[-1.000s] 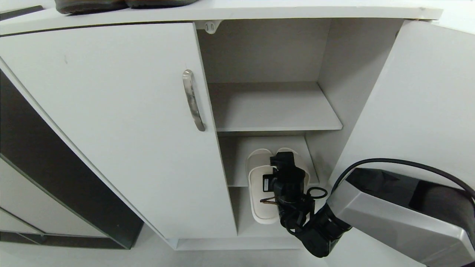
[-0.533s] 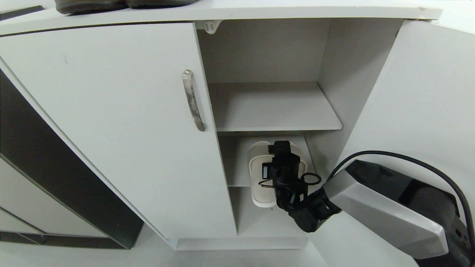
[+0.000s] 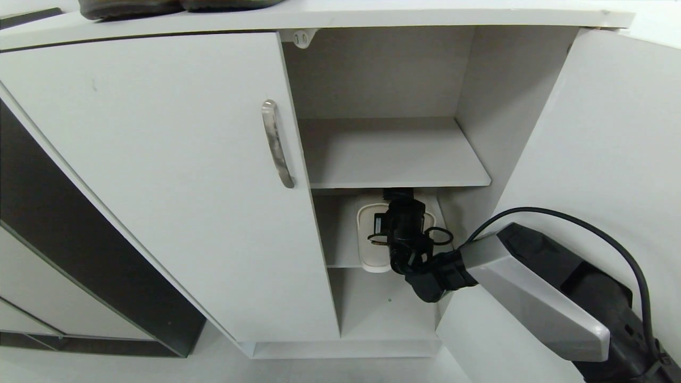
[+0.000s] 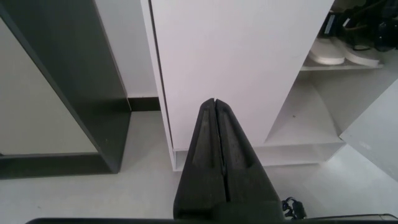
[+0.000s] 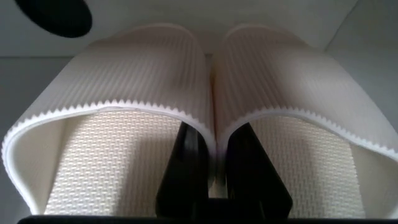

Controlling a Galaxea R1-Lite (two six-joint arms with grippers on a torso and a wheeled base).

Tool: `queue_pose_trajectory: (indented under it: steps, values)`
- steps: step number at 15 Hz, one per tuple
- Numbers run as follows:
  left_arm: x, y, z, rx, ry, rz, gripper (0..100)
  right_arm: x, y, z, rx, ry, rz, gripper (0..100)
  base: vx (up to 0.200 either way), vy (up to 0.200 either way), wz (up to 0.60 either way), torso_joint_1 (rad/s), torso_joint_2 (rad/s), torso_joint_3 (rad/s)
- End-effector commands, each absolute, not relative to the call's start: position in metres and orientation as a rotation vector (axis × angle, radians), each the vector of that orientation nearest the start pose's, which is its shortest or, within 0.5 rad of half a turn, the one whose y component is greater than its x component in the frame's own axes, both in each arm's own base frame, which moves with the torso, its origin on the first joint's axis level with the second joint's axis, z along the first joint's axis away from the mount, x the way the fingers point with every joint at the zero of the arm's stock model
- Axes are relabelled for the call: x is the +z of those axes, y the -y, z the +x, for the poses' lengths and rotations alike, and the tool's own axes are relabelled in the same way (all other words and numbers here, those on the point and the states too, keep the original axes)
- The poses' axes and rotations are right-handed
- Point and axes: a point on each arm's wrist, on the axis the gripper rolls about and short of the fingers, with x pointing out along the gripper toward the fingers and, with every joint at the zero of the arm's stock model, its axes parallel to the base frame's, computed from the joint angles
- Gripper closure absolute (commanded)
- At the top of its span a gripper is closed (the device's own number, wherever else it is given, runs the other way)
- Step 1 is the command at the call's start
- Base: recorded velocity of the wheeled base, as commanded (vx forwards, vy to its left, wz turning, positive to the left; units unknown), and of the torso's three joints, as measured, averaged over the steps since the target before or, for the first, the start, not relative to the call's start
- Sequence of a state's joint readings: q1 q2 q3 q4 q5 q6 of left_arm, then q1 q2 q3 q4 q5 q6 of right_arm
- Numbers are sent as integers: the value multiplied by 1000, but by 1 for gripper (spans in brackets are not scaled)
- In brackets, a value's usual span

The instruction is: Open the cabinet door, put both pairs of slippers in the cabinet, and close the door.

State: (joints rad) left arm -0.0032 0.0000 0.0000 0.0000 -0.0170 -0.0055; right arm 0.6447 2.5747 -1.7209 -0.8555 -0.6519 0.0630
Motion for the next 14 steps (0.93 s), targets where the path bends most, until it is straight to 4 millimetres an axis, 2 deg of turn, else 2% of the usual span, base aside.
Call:
queue_pose_trajectory:
  steps: [1, 10, 11, 14]
  values:
    - [76, 0, -23, -20, -2, -6, 100, 71, -304, 431, -12, -1, 62, 100, 0, 0, 0, 0, 0, 0]
    - [75, 0, -23, -20, 0, -6, 100, 62, -303, 436, -19, -18, 49, 100, 0, 0, 0, 0, 0, 0]
    - [75, 0, -23, -20, 0, -6, 100, 62, -302, 436, -21, -18, 49, 0, 0, 0, 0, 0, 0, 0]
    - [76, 0, -23, -20, -2, -6, 100, 58, -302, 434, -27, -29, 33, 0, 0, 0, 0, 0, 0, 0]
